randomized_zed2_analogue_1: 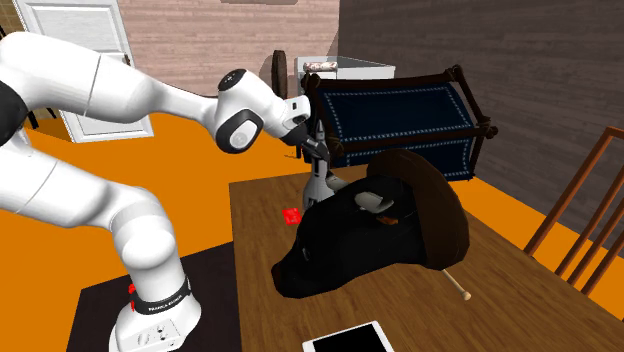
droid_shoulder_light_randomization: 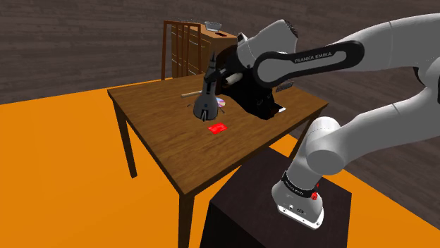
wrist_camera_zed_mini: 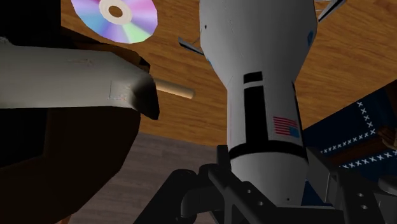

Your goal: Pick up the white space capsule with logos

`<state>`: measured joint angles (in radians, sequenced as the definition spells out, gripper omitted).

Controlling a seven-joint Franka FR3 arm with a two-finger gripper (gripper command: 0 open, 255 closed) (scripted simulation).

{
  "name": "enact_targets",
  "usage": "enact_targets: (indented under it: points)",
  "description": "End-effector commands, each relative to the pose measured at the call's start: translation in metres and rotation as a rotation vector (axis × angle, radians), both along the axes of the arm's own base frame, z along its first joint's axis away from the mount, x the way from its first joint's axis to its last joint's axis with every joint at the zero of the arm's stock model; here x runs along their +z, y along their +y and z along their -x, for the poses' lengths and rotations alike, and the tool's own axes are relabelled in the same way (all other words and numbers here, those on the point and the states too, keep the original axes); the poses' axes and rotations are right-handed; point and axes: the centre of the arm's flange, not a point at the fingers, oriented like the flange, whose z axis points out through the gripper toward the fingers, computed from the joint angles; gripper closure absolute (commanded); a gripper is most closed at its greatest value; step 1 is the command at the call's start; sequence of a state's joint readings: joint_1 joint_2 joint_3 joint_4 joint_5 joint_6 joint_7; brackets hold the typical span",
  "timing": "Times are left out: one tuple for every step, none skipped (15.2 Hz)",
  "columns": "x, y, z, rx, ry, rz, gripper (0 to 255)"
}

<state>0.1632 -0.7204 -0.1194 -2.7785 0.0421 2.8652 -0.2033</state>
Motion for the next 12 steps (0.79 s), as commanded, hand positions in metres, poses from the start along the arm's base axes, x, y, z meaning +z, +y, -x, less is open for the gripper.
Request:
enact_targets:
  points:
    - [0.011,0.0,0.0,0.0,-0.002,0.0,255]
    - [0.017,0.0,0.0,0.0,-0.002,0.0,255]
    - [0.022,0.0,0.0,0.0,-0.002,0.0,255]
    - [0.027,0.0,0.0,0.0,-0.002,0.0,255]
    - [0.033,0.0,0.0,0.0,-0.002,0.0,255]
    - [0.038,0.0,0.0,0.0,-0.002,0.0,255]
    - [0.043,0.0,0.0,0.0,-0.002,0.0,255]
    - [0.048,0.0,0.0,0.0,-0.002,0.0,255]
    - [0.054,0.0,0.0,0.0,-0.002,0.0,255]
    - [0.059,0.0,0.0,0.0,-0.002,0.0,255]
    - [0.06,0.0,0.0,0.0,-0.002,0.0,255]
    - [0.06,0.0,0.0,0.0,-0.002,0.0,255]
